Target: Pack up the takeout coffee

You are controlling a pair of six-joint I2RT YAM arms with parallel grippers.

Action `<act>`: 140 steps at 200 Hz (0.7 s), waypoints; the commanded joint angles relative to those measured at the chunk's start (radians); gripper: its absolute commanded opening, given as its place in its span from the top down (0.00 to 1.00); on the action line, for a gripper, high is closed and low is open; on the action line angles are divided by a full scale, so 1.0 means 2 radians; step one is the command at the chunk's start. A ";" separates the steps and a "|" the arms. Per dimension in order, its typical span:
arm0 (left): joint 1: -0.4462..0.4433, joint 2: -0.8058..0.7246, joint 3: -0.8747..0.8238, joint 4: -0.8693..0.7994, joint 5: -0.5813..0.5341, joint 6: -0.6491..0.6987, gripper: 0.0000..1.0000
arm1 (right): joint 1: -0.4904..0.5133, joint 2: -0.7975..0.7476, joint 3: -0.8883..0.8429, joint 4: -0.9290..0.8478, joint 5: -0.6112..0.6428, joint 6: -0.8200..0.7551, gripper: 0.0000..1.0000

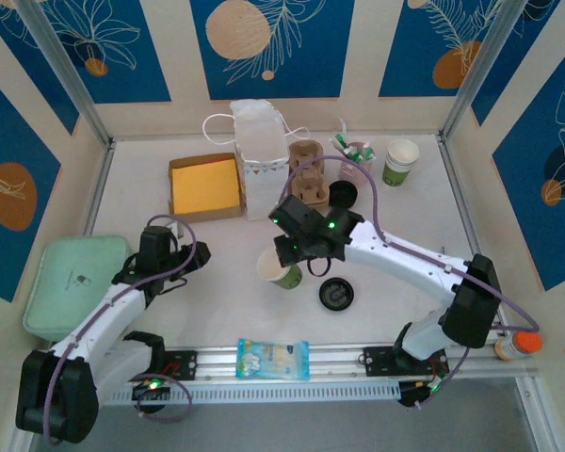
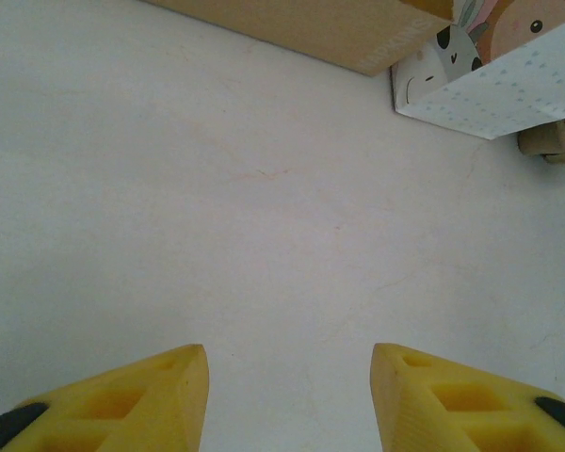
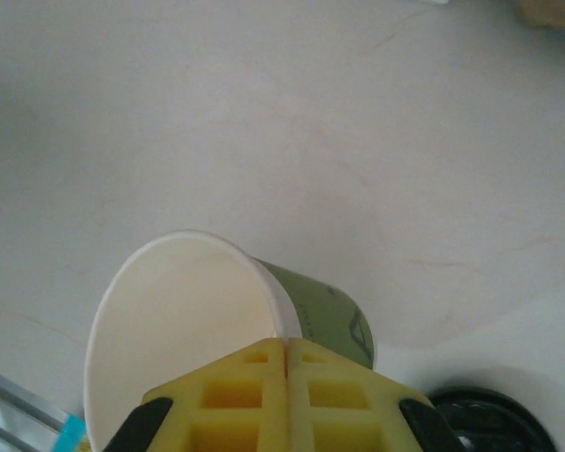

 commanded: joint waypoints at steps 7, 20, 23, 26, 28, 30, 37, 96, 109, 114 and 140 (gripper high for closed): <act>0.005 -0.004 0.015 -0.002 0.004 0.000 0.51 | -0.028 -0.031 -0.073 0.138 -0.090 0.029 0.95; 0.005 -0.005 0.015 -0.002 0.005 0.000 0.51 | -0.029 -0.043 -0.089 0.159 -0.077 0.033 0.95; 0.005 -0.005 0.015 -0.003 0.005 0.000 0.51 | -0.030 -0.045 -0.091 0.162 -0.072 0.033 0.95; 0.006 -0.006 0.015 -0.002 0.004 0.000 0.51 | -0.030 -0.047 -0.094 0.164 -0.067 0.033 0.95; 0.006 -0.007 0.015 -0.002 0.004 0.000 0.51 | -0.031 -0.047 -0.095 0.166 -0.065 0.033 0.95; 0.005 -0.007 0.015 -0.002 0.004 -0.001 0.51 | -0.031 -0.048 -0.096 0.168 -0.063 0.033 0.95; 0.006 -0.007 0.015 -0.001 0.005 -0.001 0.51 | -0.034 -0.050 -0.101 0.172 -0.057 0.033 0.94; 0.006 -0.005 0.017 -0.001 0.009 0.000 0.51 | -0.058 -0.043 -0.131 0.188 -0.057 0.034 0.87; 0.005 -0.005 0.017 -0.001 0.008 0.002 0.51 | -0.058 -0.042 -0.132 0.184 -0.052 0.030 0.86; 0.006 -0.004 0.018 -0.001 0.008 0.001 0.51 | -0.058 -0.041 -0.132 0.183 -0.049 0.029 0.85; 0.005 -0.002 0.022 0.000 0.009 0.002 0.51 | -0.056 -0.041 -0.128 0.166 -0.034 0.023 0.79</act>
